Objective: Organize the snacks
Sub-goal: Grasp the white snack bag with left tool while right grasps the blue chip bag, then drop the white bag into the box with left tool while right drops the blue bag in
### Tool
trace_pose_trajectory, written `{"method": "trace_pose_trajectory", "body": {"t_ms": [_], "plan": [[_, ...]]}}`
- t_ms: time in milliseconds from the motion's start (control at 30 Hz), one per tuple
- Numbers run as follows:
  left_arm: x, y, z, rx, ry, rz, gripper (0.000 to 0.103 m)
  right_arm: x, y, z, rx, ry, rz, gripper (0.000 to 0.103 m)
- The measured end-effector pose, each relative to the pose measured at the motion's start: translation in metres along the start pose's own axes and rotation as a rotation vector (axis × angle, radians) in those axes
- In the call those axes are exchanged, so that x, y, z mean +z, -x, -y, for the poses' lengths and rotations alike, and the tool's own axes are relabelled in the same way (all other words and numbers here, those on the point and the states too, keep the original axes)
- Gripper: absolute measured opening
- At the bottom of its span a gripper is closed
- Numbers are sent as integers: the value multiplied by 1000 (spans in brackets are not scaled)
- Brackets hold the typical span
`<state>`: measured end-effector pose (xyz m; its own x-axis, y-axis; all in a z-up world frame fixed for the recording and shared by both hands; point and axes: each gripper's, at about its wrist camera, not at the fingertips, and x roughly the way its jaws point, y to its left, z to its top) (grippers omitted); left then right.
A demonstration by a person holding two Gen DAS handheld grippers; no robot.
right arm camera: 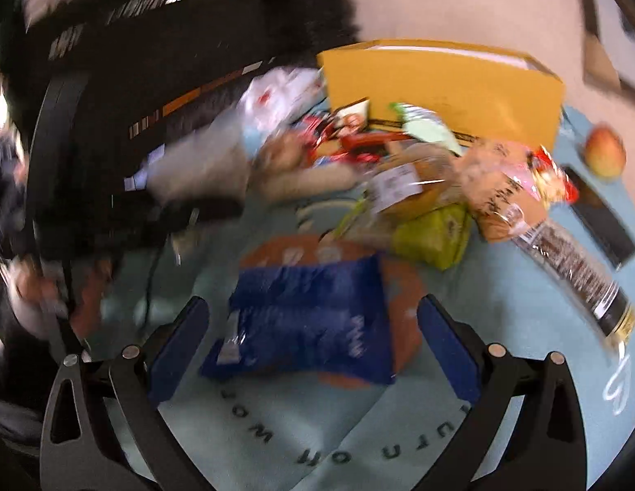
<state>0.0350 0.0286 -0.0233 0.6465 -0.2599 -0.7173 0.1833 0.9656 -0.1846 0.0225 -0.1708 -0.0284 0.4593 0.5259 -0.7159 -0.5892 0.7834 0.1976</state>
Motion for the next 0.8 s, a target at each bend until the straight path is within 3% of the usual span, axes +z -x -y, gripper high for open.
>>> {"method": "trace_pose_trajectory", "body": {"t_ms": [167, 333, 600, 633, 667, 700, 800], "plan": [[-5, -1, -7, -20, 25, -7, 45, -6, -18, -15, -45, 46, -75, 102], [-6, 3, -10, -43, 36, 5, 45, -6, -39, -8, -78, -71, -125, 102], [-11, -5, -12, -49, 51, -23, 46, -1, -69, -25, -203, 8, -175, 102], [-11, -5, -12, -48, 51, -24, 46, -1, -67, -25, -205, 5, -172, 95], [-12, -5, -12, -48, 51, -26, 46, 0, -64, -25, -201, 2, -166, 77], [-12, -5, -12, -47, 51, -28, 46, 1, -58, -23, -190, -12, -164, 70], [-12, -3, -13, -50, 54, -23, 46, 0, -43, -7, -136, -90, -133, 63]]}}
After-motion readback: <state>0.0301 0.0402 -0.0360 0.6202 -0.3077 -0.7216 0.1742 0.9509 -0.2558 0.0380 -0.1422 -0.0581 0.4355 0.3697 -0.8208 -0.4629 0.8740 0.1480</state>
